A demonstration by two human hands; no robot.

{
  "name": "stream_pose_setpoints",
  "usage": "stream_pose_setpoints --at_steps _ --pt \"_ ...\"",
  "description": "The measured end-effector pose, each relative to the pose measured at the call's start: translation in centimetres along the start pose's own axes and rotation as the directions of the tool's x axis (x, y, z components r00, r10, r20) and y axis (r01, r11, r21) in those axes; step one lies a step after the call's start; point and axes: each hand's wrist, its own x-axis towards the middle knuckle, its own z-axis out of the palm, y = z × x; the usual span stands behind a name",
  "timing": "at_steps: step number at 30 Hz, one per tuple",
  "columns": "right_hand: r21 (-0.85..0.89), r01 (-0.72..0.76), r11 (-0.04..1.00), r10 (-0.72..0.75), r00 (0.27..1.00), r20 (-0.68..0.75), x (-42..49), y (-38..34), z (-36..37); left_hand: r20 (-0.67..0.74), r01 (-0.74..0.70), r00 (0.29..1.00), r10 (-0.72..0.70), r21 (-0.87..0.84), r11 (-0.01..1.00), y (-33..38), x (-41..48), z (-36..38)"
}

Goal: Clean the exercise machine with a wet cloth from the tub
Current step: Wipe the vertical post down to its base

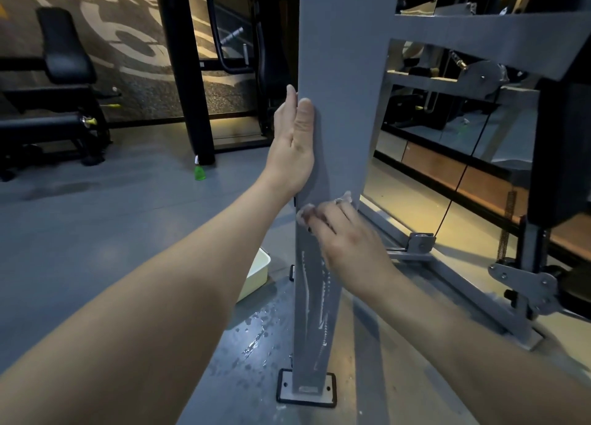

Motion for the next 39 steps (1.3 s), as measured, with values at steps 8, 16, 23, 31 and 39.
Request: stream_pose_setpoints --at_steps 8,16,23,31,39 --pt "-0.022 -0.036 0.999 0.033 0.994 -0.104 1.4 -0.1 0.7 0.006 -0.018 1.0 0.018 0.024 1.0 -0.2 0.2 -0.1" --pt "-0.005 -0.077 0.997 0.076 0.988 -0.137 3.2 0.2 -1.0 -0.018 -0.01 1.0 0.01 0.011 1.0 0.0 -0.1 0.0" --pt "0.008 0.029 1.0 -0.03 0.999 0.034 0.7 -0.8 0.1 -0.006 -0.041 0.999 0.041 0.003 0.999 0.3 -0.3 -0.3" --pt "0.055 0.051 0.997 -0.059 0.984 0.169 -1.3 -0.1 0.0 -0.003 -0.018 1.0 0.018 0.026 1.0 0.4 -0.3 -0.1" --pt "0.013 -0.061 0.998 0.061 0.998 -0.034 1.4 3.7 -4.4 -0.073 0.253 0.96 -0.27 -0.186 0.95 -0.8 -2.1 1.2"
